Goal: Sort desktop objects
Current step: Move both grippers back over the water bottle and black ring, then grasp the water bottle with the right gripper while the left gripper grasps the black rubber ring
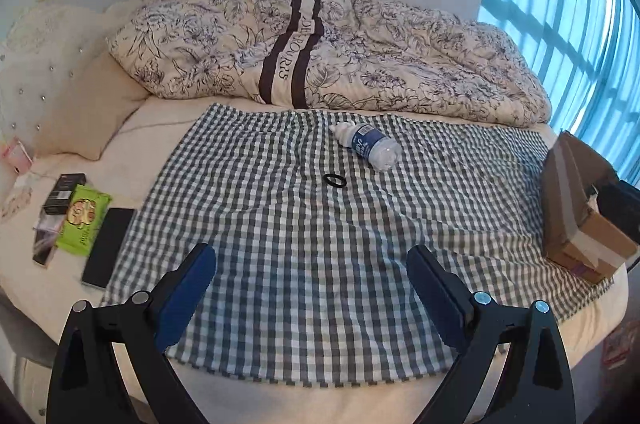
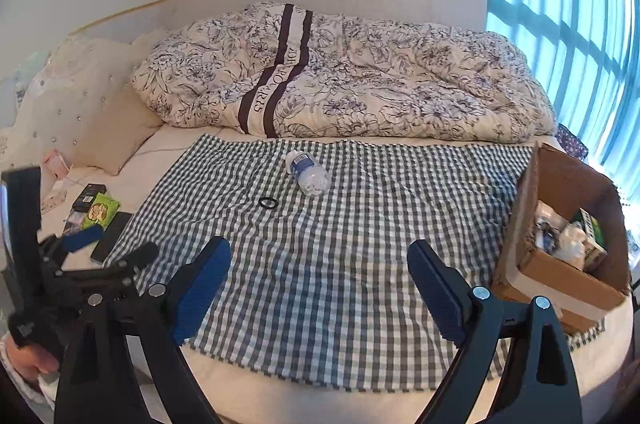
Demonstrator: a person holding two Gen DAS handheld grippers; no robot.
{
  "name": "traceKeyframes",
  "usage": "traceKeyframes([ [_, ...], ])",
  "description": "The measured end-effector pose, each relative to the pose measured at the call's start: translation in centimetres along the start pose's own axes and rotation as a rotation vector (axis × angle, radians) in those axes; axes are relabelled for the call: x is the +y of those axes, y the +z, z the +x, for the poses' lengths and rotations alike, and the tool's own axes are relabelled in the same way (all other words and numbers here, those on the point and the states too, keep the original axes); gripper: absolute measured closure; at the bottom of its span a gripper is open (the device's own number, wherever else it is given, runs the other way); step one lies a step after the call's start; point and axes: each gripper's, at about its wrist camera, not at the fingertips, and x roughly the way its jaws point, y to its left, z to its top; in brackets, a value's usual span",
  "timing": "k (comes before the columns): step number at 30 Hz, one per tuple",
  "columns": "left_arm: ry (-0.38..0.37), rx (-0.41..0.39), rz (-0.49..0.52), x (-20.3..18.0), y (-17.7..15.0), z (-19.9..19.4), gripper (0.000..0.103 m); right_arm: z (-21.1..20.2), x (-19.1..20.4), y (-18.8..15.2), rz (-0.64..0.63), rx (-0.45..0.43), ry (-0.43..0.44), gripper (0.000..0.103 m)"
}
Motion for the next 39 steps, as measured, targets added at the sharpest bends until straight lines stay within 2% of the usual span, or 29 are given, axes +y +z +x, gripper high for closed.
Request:
traceKeyframes([
  [5, -0.021, -0.014, -0.006, -0.5, 0.9, 4.8, 0.004, 3.9, -1.0, -0.3, 0.004, -0.011, 0.041, 0.013],
  [12, -0.050, -0.020, -0.055, -0.5, 1.8, 12.2, 0.004, 12.7, -2.6, -0.2, -0.053, 0.080, 0.078, 0.013],
  [16, -0.061, 0.006, -0.057, -1.2, 2.6, 17.0, 0.004, 17.6, -3.2, -0.4, -0.060, 0.105, 0.087, 0.013],
  [23, -0.053, 0.059, -0.039, -2.5, 3.9, 24.2, 0.004, 23.4, -4.1, 0.4, -0.062, 0.118, 0.088, 0.013],
  [32, -0.041, 0.086, -0.002, -3.4, 4.6, 29.3, 0.004, 30.3, -3.7, 2.9, -0.099, 0.129, 0.089, 0.013],
  [39, -0.028, 0.114, -0.018, -3.2, 4.6, 32.1, 0.004, 35.5, -2.5, 4.2, -0.100, 0.171, 0.144, 0.013],
])
